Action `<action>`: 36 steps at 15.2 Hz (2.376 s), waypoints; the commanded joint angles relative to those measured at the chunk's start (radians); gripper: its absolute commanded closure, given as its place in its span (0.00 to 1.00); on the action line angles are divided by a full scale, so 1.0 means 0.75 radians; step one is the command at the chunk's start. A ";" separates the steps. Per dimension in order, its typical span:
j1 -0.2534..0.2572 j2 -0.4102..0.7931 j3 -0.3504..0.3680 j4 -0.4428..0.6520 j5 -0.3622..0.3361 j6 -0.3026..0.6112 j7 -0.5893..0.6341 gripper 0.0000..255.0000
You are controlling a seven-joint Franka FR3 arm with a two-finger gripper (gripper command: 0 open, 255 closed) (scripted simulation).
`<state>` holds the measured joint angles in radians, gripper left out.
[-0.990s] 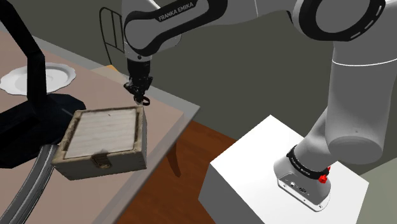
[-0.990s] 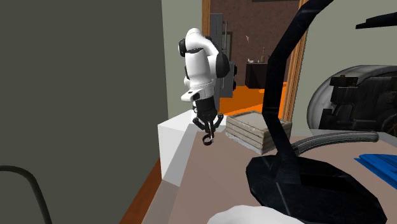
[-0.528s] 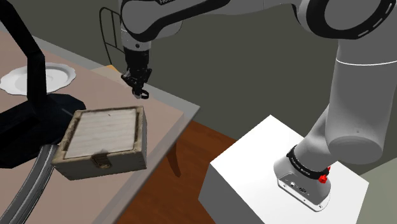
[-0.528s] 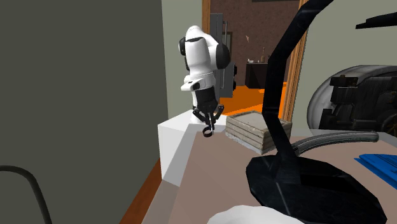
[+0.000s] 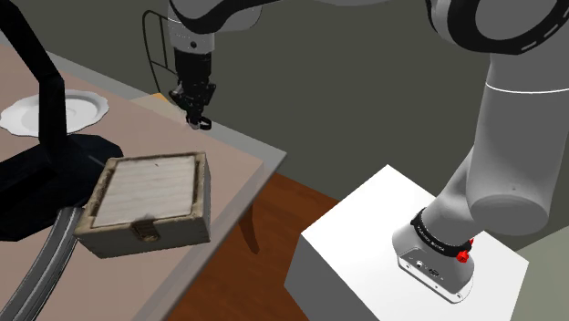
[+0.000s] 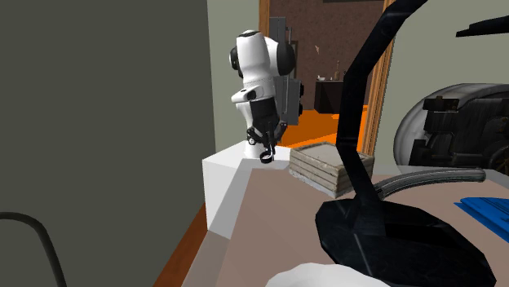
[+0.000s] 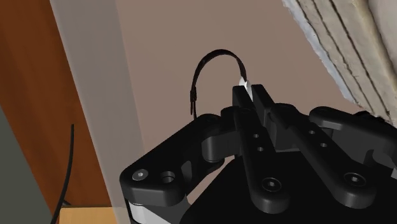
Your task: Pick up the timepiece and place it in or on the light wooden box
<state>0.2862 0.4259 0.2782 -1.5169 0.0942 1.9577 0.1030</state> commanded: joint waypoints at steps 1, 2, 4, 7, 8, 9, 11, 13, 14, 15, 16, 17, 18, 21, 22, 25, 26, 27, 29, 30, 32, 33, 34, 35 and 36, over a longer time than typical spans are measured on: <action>0.000 -0.007 0.001 0.028 0.000 -0.035 0.005 1.00; 0.000 -0.010 0.001 0.041 0.000 -0.052 0.007 1.00; 0.000 -0.016 0.002 0.070 0.000 -0.085 0.011 1.00; 0.001 -0.021 0.003 0.116 0.000 -0.135 0.019 1.00; 0.002 -0.022 0.003 0.132 -0.001 -0.152 0.021 1.00; 0.002 -0.023 0.004 0.149 -0.001 -0.169 0.024 1.00; 0.004 -0.023 0.004 0.184 -0.002 -0.205 0.029 1.00; 0.005 -0.022 0.005 0.221 -0.003 -0.240 0.035 1.00; 0.006 -0.021 0.005 0.241 -0.004 -0.259 0.038 1.00; 0.007 -0.019 0.005 0.261 -0.005 -0.277 0.040 1.00; 0.008 -0.018 0.005 0.275 -0.006 -0.290 0.043 1.00; 0.026 -0.030 0.013 0.260 -0.006 -0.282 0.068 1.00; 0.043 -0.041 0.021 0.246 -0.007 -0.274 0.093 1.00; 0.098 -0.065 0.045 0.218 -0.013 -0.257 0.172 1.00; 0.117 -0.070 0.053 0.213 -0.016 -0.252 0.200 1.00; 0.176 -0.078 0.077 0.210 -0.027 -0.243 0.283 1.00; 0.196 -0.077 0.085 0.213 -0.032 -0.241 0.311 1.00; 0.217 -0.075 0.093 0.218 -0.037 -0.240 0.339 1.00; 0.260 -0.067 0.108 0.235 -0.049 -0.240 0.397 1.00; 0.283 -0.061 0.115 0.246 -0.057 -0.241 0.426 1.00; 0.329 -0.044 0.129 0.276 -0.073 -0.245 0.485 1.00; 0.348 -0.036 0.134 0.290 -0.080 -0.248 0.509 1.00; 0.346 -0.039 0.133 0.268 -0.078 -0.229 0.506 1.00; 0.344 -0.041 0.133 0.246 -0.077 -0.210 0.503 1.00; 0.343 -0.043 0.133 0.225 -0.076 -0.192 0.501 1.00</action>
<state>0.5420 0.3931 0.3778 -1.3370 0.0377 1.8022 0.4773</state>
